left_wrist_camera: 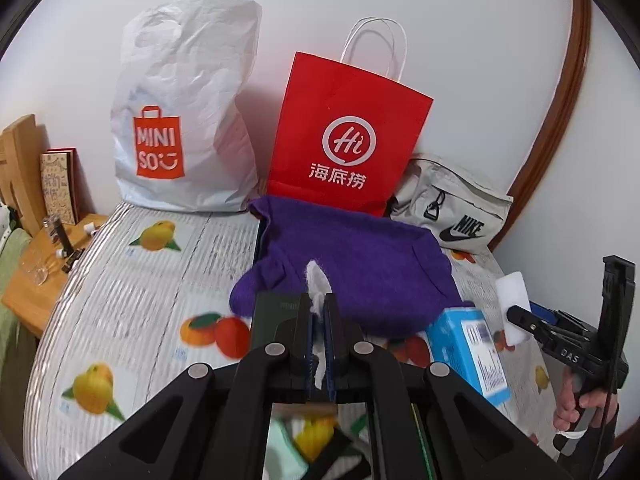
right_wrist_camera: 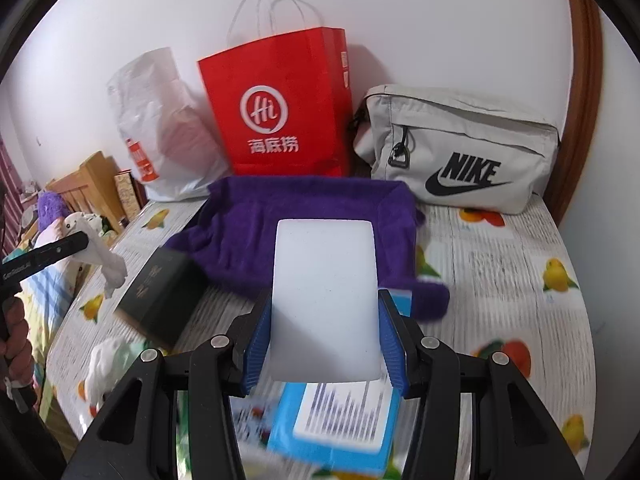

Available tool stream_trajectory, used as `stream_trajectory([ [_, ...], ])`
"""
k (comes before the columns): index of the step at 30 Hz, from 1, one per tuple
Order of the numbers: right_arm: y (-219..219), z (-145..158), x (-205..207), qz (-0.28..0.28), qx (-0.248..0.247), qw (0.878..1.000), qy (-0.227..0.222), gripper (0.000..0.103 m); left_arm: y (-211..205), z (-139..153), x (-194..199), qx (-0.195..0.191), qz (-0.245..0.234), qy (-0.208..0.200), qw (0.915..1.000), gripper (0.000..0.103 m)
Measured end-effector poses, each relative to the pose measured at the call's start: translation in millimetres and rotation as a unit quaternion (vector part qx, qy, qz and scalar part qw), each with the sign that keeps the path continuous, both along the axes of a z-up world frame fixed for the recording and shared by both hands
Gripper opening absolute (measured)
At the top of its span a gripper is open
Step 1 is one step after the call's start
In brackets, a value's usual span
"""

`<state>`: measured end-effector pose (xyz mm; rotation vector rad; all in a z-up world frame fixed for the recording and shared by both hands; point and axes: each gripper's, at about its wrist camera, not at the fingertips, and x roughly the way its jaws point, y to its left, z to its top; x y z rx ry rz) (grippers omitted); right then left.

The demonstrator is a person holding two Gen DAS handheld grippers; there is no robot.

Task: Organize soft objects
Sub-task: 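Carry glove and sponge onto the purple towel and open both grippers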

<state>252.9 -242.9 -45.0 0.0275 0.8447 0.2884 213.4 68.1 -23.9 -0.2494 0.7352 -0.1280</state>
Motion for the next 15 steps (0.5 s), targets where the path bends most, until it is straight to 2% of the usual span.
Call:
stream_trajectory([
  [8, 5.1, -16.7, 69.4, 0.001, -0.008, 1.000, 0.021, 0.049, 2.3, -13.1, 63.4, -0.015, -0.001, 0.026, 0.9995, 0.006],
  [15, 7.8, -49.9, 107.8, 0.004, -0.019, 0.998, 0.055, 0.049, -3.9, -30.8, 114.4, 0.002, -0.005, 0.060, 0.9982, 0.006],
])
